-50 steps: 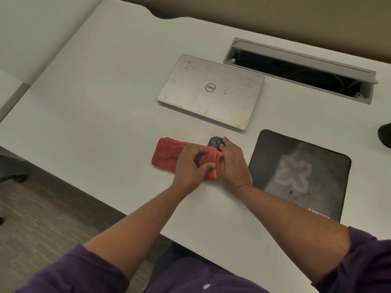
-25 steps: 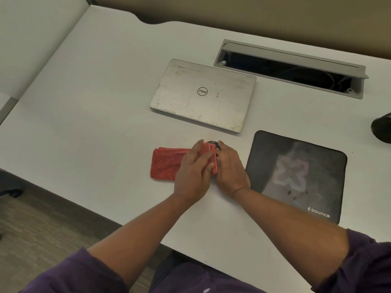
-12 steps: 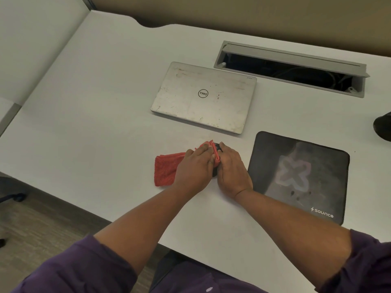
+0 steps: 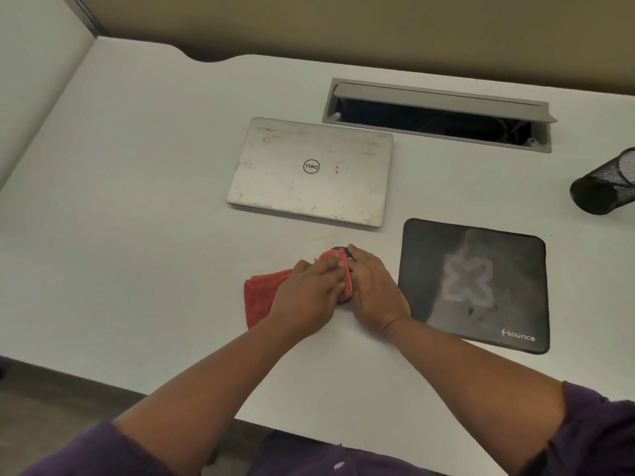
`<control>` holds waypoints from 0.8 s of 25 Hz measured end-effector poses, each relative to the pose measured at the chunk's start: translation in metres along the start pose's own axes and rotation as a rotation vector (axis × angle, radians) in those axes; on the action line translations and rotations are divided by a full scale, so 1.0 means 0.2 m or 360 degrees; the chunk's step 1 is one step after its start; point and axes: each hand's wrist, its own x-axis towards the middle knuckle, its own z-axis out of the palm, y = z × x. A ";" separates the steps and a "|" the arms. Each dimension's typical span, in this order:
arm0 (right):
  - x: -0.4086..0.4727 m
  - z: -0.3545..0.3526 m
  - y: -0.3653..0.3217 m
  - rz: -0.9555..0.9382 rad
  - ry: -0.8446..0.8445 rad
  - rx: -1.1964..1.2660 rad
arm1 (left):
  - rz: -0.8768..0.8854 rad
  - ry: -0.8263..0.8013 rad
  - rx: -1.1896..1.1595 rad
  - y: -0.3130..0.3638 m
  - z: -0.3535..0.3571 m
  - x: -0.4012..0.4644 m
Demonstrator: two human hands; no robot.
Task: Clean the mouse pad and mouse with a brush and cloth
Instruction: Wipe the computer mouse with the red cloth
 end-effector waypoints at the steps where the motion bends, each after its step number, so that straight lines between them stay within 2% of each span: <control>1: 0.00 0.00 0.00 0.0004 0.0013 -0.0008 | 0.0007 -0.0003 0.0007 -0.01 -0.01 0.02; 5: 0.01 0.00 -0.02 -0.0039 0.0087 -0.0017 | 0.0151 0.0014 0.0034 -0.04 -0.02 0.13; 10: 0.00 0.00 -0.04 -0.0052 0.0151 -0.0075 | -0.0002 -0.0090 -0.0048 -0.04 -0.06 0.23; 15: 0.00 0.00 -0.03 -0.0112 0.0171 -0.0123 | 0.0163 -0.0236 -0.0101 -0.08 -0.10 0.10; 20: 0.00 0.01 -0.02 -0.0085 0.0145 -0.0141 | 0.0044 -0.0269 -0.0033 -0.06 -0.11 0.13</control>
